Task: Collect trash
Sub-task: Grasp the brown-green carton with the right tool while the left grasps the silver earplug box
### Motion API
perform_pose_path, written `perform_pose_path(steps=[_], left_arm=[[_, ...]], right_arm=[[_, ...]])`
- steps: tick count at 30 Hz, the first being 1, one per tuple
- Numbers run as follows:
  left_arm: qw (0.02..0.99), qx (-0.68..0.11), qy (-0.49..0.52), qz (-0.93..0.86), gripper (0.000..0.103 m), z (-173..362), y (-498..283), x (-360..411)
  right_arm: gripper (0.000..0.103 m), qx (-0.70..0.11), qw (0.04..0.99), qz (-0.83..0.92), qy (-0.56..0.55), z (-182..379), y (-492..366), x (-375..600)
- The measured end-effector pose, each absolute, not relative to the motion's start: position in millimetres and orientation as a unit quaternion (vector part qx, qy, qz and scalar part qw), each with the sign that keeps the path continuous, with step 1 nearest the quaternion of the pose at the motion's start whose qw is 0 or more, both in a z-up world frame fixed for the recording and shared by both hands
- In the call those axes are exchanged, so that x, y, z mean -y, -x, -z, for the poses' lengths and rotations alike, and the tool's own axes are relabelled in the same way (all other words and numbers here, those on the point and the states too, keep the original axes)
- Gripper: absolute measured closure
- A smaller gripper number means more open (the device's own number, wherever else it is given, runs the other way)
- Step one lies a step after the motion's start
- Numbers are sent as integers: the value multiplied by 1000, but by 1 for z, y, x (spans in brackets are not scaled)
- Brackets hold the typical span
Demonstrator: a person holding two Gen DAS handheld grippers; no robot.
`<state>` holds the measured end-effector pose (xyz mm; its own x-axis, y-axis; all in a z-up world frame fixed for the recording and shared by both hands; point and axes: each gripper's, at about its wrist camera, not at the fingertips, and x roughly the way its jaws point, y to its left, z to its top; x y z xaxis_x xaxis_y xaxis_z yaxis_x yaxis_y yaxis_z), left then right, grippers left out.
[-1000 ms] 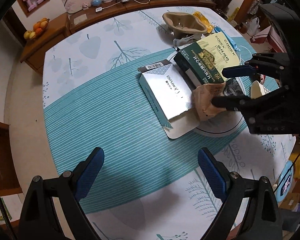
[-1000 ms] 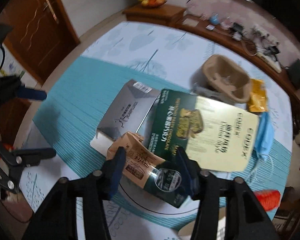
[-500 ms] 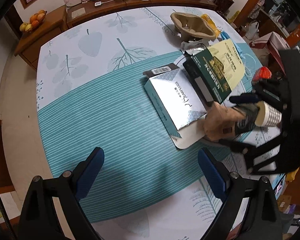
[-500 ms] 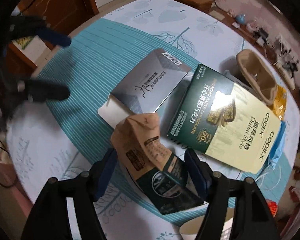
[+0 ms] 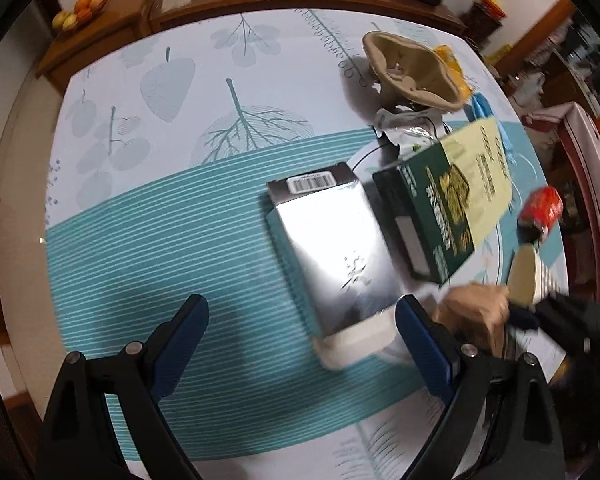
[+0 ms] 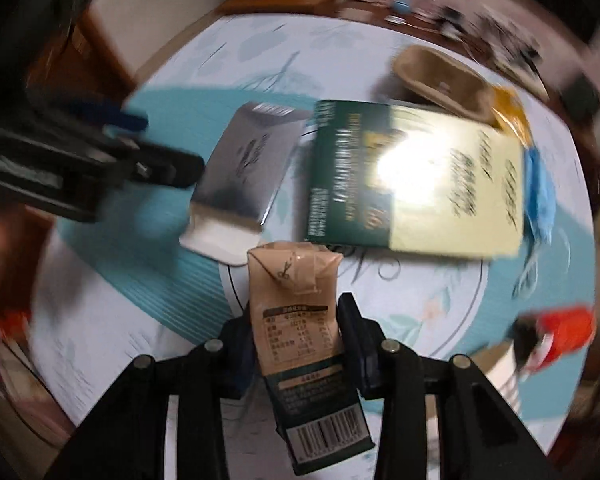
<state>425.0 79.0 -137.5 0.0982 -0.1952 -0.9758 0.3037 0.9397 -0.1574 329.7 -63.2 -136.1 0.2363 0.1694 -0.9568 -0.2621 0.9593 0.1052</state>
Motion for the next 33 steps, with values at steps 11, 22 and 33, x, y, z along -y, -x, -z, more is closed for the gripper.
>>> perform_pose_path(steps=[11, 22, 33], left_arm=[[735, -662, -93, 109, 9, 168, -437, -32], [731, -668, -104, 93, 42, 181, -411, -36], [734, -660, -108, 116, 42, 157, -316, -46]], right_arm=[[66, -593, 781, -9, -196, 134, -303, 119], [66, -577, 779, 10, -247, 131, -253, 132], [66, -553, 788, 1, -270, 119, -187, 143]])
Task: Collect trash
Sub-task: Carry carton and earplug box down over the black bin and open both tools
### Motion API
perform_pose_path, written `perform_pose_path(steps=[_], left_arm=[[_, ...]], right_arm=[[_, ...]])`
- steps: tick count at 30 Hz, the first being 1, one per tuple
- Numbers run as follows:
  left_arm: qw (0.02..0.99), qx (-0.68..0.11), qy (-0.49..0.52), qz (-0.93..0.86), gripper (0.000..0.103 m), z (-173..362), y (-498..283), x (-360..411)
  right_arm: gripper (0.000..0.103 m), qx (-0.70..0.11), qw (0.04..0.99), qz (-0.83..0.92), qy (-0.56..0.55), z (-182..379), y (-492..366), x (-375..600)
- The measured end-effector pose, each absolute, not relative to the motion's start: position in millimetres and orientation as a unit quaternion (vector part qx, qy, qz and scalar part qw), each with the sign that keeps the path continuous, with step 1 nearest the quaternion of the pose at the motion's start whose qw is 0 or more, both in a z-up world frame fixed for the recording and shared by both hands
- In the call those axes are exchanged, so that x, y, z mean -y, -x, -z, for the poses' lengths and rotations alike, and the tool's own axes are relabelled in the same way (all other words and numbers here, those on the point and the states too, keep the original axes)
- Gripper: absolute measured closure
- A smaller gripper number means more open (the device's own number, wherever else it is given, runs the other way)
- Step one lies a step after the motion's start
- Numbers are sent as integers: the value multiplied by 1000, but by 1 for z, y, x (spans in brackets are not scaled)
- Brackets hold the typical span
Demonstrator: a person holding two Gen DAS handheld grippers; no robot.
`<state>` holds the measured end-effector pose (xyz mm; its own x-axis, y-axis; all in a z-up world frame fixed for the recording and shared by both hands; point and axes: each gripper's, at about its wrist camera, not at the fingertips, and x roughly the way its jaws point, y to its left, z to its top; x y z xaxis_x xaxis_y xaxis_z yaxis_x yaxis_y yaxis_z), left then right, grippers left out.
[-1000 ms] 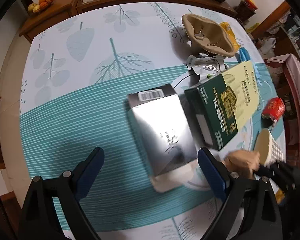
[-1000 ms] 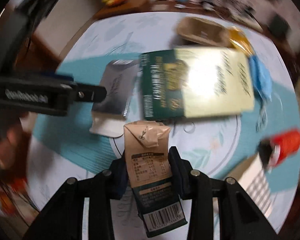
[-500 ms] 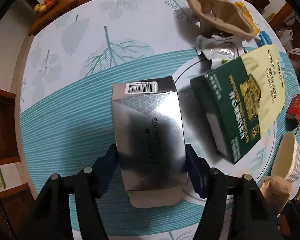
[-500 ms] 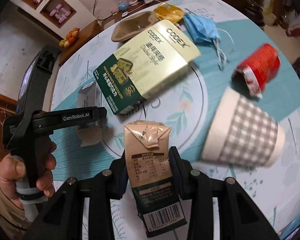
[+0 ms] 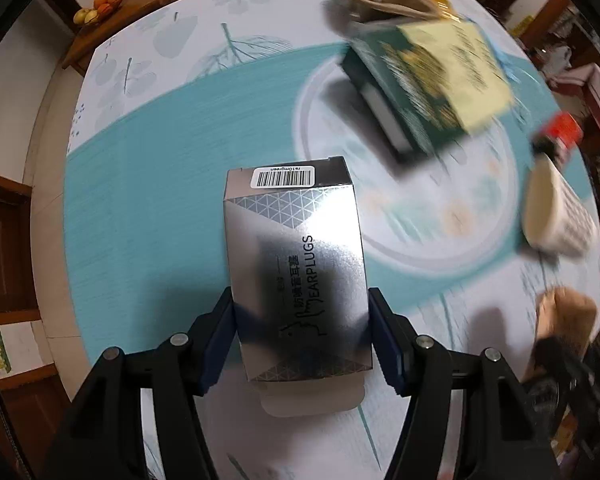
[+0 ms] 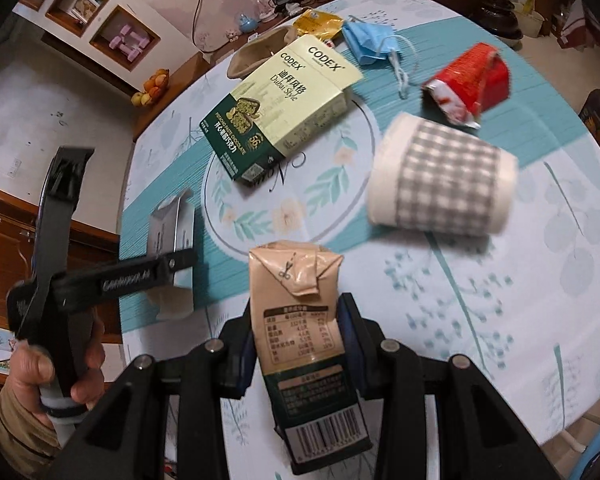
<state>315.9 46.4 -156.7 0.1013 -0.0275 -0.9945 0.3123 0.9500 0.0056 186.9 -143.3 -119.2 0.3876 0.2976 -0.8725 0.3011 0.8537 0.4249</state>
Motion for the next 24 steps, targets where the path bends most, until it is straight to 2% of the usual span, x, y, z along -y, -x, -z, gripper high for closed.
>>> perform_pose_path(steps=[13, 19, 24], left_arm=[[749, -634, -111, 159, 42, 98, -140, 12], [751, -626, -120, 173, 42, 96, -58, 41], [741, -627, -144, 192, 42, 107, -2, 69]], right_arm=[[66, -525, 796, -19, -302, 105, -54, 184], [66, -523, 798, -32, -298, 115, 12, 207], [66, -535, 783, -18, -317, 145, 60, 225]])
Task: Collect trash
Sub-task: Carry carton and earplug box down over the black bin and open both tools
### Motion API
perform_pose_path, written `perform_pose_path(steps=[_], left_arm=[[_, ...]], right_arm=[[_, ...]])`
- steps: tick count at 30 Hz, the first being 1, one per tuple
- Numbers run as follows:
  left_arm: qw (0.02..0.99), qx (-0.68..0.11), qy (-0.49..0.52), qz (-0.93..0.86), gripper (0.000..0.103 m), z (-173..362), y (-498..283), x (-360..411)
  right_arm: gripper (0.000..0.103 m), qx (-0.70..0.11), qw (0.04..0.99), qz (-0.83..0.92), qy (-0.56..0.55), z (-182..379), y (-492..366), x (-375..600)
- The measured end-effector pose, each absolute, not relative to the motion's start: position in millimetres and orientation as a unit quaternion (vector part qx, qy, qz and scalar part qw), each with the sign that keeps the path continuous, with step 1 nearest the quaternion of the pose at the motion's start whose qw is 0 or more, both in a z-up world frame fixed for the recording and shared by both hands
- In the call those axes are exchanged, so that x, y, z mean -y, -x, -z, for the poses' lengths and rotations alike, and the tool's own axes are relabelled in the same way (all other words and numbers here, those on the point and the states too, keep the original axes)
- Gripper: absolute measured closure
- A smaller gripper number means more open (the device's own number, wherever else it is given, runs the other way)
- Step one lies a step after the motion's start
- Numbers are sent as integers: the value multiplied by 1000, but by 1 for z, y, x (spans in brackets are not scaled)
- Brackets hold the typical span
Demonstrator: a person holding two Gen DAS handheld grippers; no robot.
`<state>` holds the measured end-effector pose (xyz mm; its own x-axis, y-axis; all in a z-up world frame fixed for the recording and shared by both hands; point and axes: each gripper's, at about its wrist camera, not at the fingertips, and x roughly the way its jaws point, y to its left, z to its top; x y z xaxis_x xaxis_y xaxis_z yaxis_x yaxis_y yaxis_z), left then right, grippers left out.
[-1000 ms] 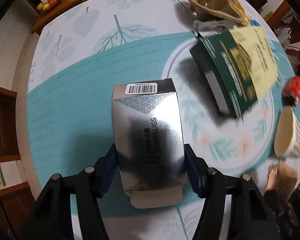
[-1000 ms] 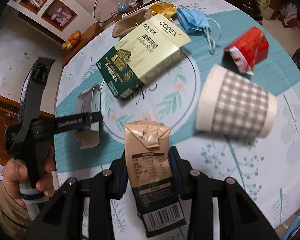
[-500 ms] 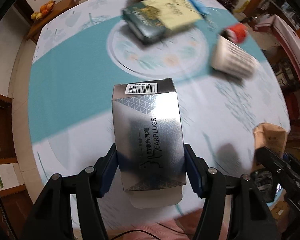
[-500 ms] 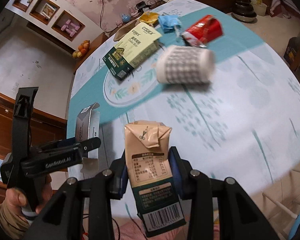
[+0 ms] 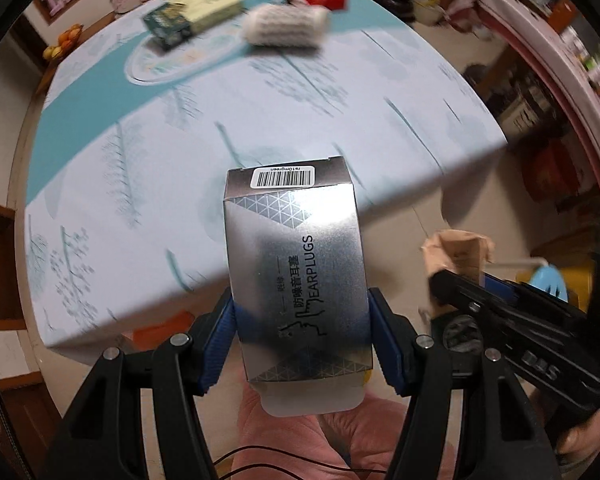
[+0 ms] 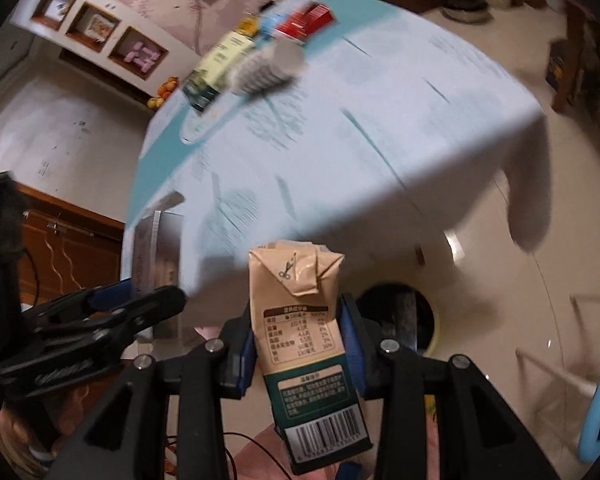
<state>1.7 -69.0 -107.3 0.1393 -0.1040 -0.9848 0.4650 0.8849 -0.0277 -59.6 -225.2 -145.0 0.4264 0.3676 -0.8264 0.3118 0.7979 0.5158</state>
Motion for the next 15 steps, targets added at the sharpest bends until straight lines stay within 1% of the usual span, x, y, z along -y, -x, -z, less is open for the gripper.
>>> perform_pose_path(steps=[5, 8, 15], left_arm=[[718, -635, -178, 224, 42, 131, 38, 92], [703, -639, -198, 241, 41, 154, 54, 102], [671, -661, -229, 245, 41, 238, 66, 114]], right_arm=[[66, -553, 752, 15, -359, 187, 97, 240], [66, -556, 738, 38, -379, 213, 114, 247], [66, -565, 712, 83, -408, 281, 134, 257]])
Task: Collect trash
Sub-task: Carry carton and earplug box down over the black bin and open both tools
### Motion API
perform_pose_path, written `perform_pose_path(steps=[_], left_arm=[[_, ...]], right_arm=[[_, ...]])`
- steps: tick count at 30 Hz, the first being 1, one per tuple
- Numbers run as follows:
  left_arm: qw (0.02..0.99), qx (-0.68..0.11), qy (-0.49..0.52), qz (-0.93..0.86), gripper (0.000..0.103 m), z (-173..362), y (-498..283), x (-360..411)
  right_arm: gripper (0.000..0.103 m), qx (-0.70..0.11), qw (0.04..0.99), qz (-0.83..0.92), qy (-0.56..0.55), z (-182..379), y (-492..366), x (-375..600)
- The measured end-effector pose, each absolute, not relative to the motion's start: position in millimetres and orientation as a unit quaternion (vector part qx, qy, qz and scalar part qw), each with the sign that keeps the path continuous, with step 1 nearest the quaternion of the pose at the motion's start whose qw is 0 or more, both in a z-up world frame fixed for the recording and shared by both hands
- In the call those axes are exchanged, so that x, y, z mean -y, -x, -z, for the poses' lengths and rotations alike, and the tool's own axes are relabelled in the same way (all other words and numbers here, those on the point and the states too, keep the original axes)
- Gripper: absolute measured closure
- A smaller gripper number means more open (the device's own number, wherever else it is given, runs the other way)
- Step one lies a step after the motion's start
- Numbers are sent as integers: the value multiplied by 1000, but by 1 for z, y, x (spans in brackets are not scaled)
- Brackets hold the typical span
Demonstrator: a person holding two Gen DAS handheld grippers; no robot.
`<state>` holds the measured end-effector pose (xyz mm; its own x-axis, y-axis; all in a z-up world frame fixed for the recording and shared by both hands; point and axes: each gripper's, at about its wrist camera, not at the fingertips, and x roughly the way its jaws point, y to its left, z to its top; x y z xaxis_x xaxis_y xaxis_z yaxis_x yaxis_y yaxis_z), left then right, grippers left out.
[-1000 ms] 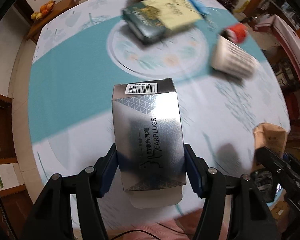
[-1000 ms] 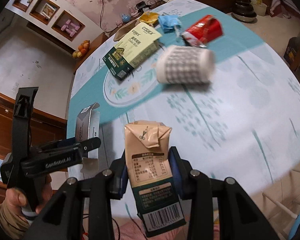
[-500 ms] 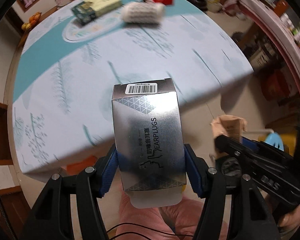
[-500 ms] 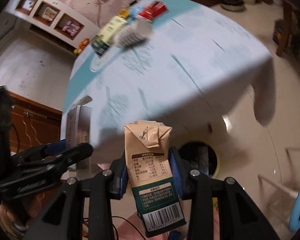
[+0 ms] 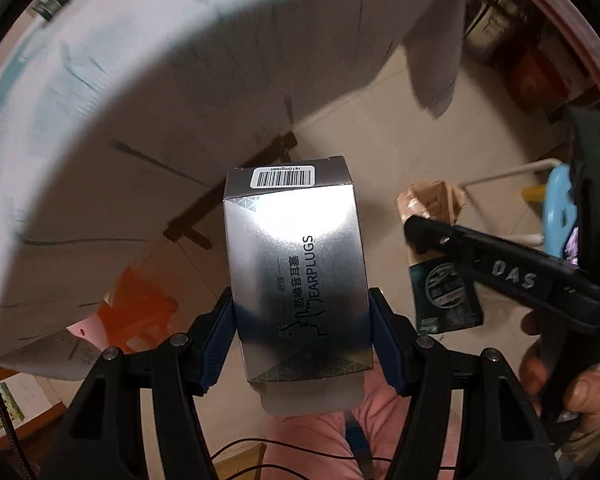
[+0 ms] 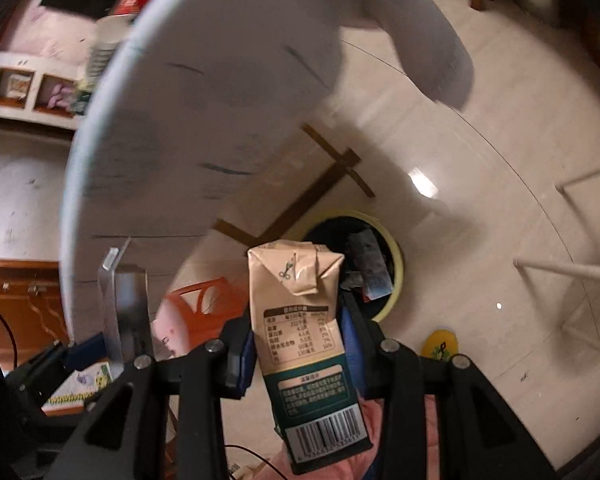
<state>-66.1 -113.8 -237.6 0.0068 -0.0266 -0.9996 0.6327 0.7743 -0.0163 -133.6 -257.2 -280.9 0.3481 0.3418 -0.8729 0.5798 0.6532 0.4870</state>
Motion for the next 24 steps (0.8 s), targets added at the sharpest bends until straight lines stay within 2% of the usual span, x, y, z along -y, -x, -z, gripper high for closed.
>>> perform_pose_path(steps=[9, 14, 18, 19, 23, 24], left_arm=[[645, -676, -265, 237, 41, 353, 48, 124], [649, -672, -271, 231, 39, 382, 44, 124], [655, -670, -266, 225, 22, 394, 35, 116], [656, -670, -266, 224, 20, 395, 35, 114], [658, -668, -273, 218, 13, 399, 35, 106], [660, -666, -273, 216, 12, 400, 34, 105]], right_arm=[[66, -573, 685, 119, -435, 374, 132, 258], [65, -579, 675, 119, -441, 418, 124, 250], [63, -590, 650, 107, -467, 449, 115, 245], [62, -590, 643, 102, -478, 456, 113, 244], [41, -579, 648, 92, -487, 459, 111, 239], [39, -575, 652, 90, -486, 457, 110, 238]])
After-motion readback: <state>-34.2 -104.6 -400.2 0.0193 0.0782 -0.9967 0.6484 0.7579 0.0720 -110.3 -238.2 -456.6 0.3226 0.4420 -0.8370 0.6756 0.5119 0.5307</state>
